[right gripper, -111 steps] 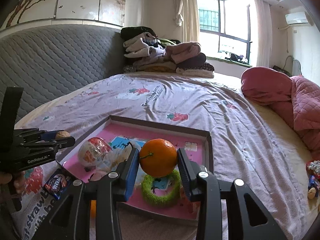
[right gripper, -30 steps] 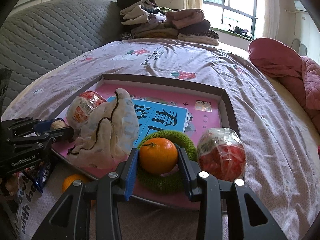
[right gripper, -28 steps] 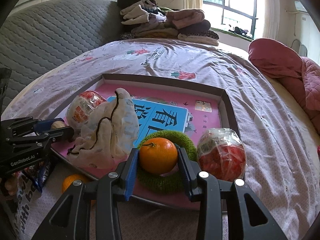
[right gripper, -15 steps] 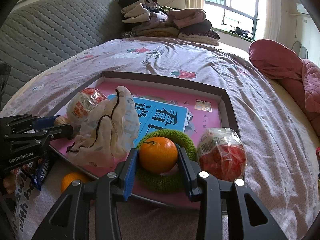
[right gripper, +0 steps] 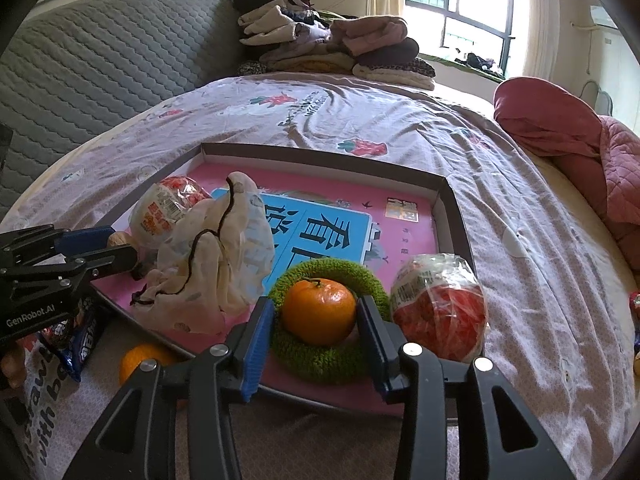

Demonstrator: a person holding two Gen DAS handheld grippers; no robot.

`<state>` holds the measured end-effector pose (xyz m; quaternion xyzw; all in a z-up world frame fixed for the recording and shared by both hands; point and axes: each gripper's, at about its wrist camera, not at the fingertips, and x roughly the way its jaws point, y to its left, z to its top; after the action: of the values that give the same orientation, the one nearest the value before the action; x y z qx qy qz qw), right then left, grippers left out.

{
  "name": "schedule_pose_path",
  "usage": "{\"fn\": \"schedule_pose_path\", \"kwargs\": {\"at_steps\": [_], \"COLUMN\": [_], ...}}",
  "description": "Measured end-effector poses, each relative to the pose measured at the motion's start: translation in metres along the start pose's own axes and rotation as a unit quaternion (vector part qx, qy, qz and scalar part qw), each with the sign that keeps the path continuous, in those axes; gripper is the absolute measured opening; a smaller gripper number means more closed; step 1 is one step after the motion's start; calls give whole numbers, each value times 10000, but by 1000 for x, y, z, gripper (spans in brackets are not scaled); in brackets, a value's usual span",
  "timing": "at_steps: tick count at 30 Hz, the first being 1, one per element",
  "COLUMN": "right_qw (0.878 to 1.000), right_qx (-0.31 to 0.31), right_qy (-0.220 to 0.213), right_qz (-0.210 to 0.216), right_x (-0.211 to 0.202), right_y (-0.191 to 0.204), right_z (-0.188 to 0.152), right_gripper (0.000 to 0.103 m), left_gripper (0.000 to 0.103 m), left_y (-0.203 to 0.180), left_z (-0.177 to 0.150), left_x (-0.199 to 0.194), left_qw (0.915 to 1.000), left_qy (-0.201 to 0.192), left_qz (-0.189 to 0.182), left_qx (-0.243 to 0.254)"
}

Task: Organize objects
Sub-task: 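Open the left gripper off the walnut while the right releases the orange on the ring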

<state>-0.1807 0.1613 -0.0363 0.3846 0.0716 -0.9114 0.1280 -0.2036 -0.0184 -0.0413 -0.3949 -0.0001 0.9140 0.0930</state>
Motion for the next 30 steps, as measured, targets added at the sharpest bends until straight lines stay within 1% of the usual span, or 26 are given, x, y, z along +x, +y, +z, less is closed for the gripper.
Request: {"fn": "schedule_pose_path", "kwargs": {"at_steps": [5, 12, 15, 21, 25, 27, 30], "right_qw": [10000, 10000, 10000, 10000, 10000, 9999, 9999], "right_qx": [28, 39, 39, 35, 5, -11, 36], "right_qy": [2, -5, -5, -11, -40, -50, -69], "right_qz": [12, 21, 13, 13, -65, -117, -101], "right_x": [0, 0, -1, -2, -4, -5, -7], "right_y": [0, 0, 0, 0, 0, 0, -3], "right_z": [0, 0, -1, -1, -1, -1, 0], "right_gripper": [44, 46, 47, 47, 47, 51, 52], "left_gripper": [48, 50, 56, 57, 62, 64, 66], "left_y": [-1, -1, 1, 2, 0, 0, 1], "left_z": [0, 2, 4, 3, 4, 4, 5], "left_x": [-3, -6, -7, -13, -16, -17, -19], "left_qw": [10000, 10000, 10000, 9999, 9999, 9999, 9999], "left_qy": [-21, -44, -14, -74, -90, -91, -91], "left_qz": [1, -5, -13, -8, 4, 20, 22], "left_qx": [10, -4, -70, -100, -91, -93, -113]}}
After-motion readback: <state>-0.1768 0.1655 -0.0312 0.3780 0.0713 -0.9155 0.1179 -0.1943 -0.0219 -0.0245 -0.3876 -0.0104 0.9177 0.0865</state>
